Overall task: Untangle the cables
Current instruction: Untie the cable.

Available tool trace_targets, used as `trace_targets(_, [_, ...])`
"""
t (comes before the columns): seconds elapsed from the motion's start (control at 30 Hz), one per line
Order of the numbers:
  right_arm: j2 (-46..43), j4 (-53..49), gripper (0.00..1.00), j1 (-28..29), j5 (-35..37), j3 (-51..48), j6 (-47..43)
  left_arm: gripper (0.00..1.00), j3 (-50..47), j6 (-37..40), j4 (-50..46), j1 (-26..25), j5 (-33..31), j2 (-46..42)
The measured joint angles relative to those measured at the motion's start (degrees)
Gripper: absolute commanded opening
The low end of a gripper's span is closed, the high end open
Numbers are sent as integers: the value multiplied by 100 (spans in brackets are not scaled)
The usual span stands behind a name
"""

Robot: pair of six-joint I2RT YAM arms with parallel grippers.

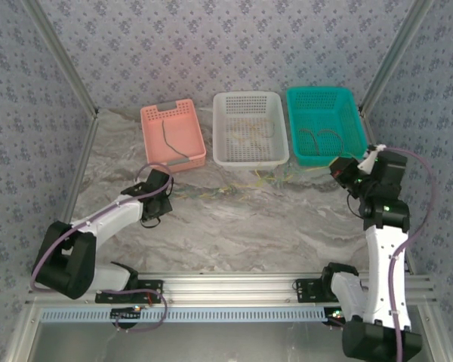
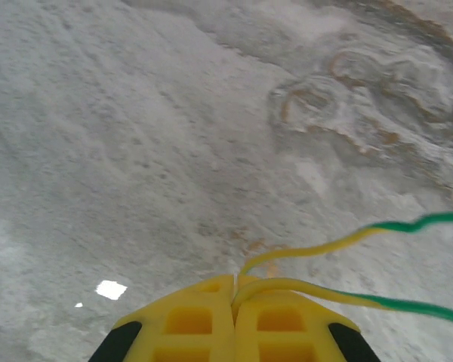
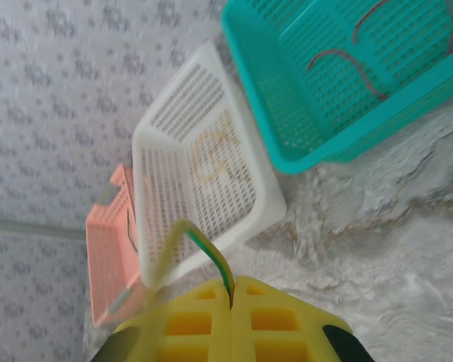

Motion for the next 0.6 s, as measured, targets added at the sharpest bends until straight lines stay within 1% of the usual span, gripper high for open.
trace_targets(0.07, [9, 31, 0, -68, -90, 31, 35, 0, 0, 11, -48, 35, -52, 74])
trace_targets(0.3, [68, 37, 0, 601, -94, 28, 48, 0, 63, 26, -105, 37, -107, 258])
trace_targets(0.5, [68, 37, 0, 848, -68, 24, 46, 0, 190, 46, -125, 17, -11, 236])
trace_targets(0.57, [98, 26, 0, 1134, 9, 35, 11, 9, 245, 44, -175, -72, 50, 122])
trace_targets(0.6, [140, 11, 0, 1346, 81, 50, -20, 18, 289, 50, -240, -162, 72, 0])
